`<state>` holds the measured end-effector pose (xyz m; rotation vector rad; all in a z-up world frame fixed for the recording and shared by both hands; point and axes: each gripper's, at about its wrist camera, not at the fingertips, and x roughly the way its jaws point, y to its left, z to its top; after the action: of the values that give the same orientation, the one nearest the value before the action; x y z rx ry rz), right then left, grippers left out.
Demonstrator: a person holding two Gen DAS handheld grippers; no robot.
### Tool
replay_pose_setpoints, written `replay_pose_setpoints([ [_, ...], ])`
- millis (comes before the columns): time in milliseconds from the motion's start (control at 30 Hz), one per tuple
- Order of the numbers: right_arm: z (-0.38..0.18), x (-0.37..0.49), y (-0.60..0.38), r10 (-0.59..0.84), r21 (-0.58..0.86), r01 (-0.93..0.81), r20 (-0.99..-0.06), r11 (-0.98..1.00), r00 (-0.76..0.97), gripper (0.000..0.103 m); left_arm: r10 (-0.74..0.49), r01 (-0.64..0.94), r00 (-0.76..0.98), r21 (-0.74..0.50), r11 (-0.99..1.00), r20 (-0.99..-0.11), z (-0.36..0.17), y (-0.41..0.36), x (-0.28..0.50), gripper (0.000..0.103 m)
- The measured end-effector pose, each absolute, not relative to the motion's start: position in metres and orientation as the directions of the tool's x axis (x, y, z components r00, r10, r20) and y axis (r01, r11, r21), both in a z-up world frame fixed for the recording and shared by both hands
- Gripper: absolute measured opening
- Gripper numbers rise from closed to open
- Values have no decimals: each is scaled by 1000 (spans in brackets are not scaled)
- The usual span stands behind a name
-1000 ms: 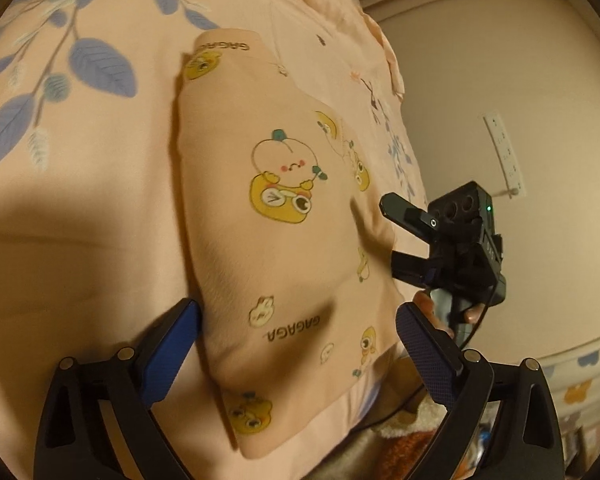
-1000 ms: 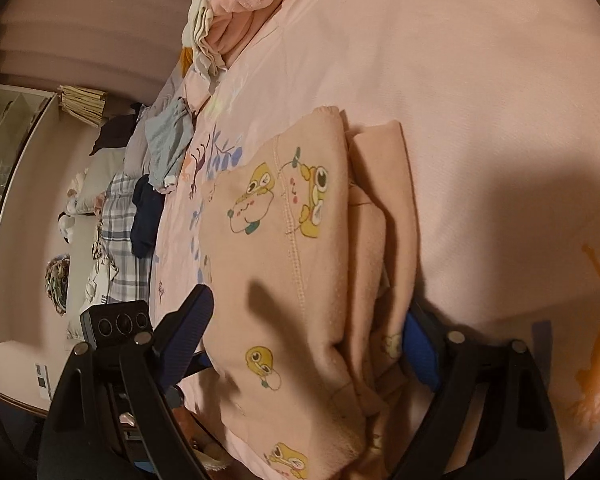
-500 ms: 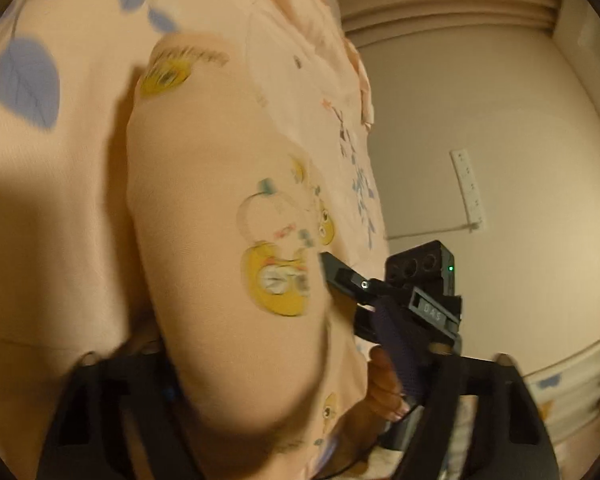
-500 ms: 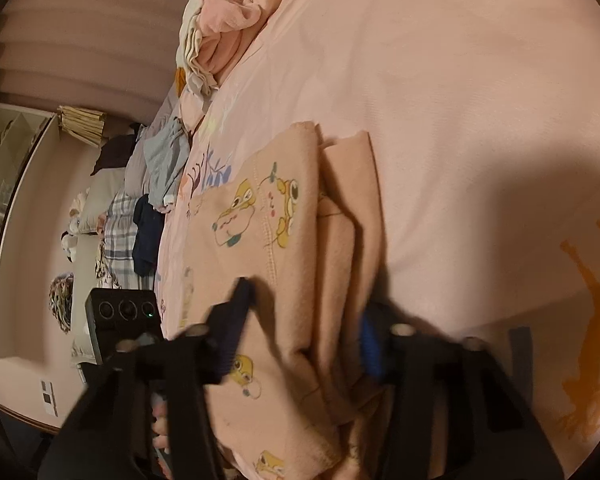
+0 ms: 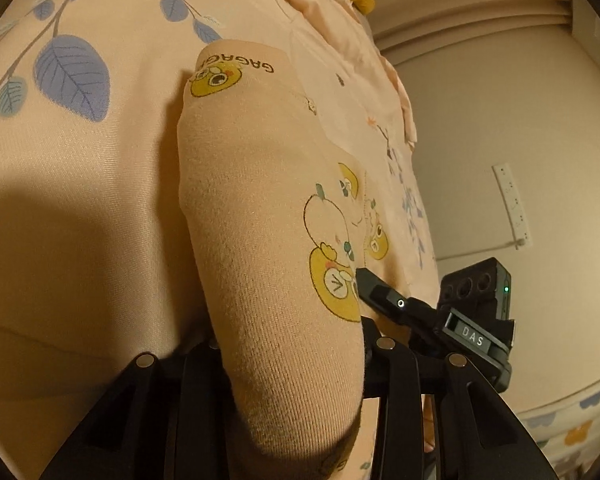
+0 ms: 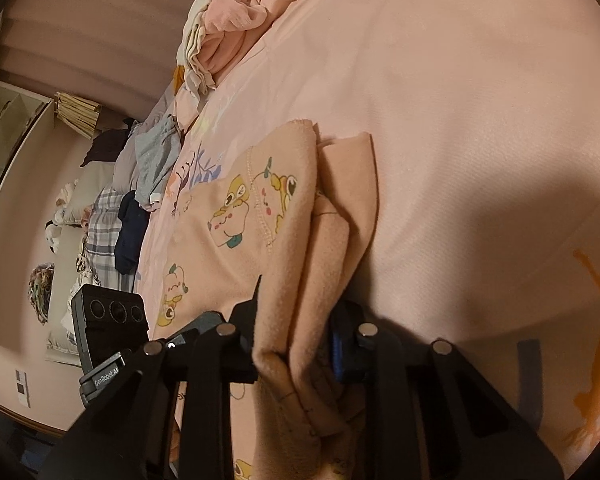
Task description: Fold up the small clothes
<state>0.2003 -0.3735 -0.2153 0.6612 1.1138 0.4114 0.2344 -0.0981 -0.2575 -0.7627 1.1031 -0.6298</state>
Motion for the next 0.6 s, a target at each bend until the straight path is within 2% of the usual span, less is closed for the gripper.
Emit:
replay_pose_setpoints([
  [400,-218,193,-374,609,684,12,-658,729,443,23,-712,110,393,-739,664,-582,-252,-107,232,37],
  [600,-207,185,-362,562,615,-61,-670,786,486,20,-644,133,423,-659,740,-637,-239,-115,230,30],
])
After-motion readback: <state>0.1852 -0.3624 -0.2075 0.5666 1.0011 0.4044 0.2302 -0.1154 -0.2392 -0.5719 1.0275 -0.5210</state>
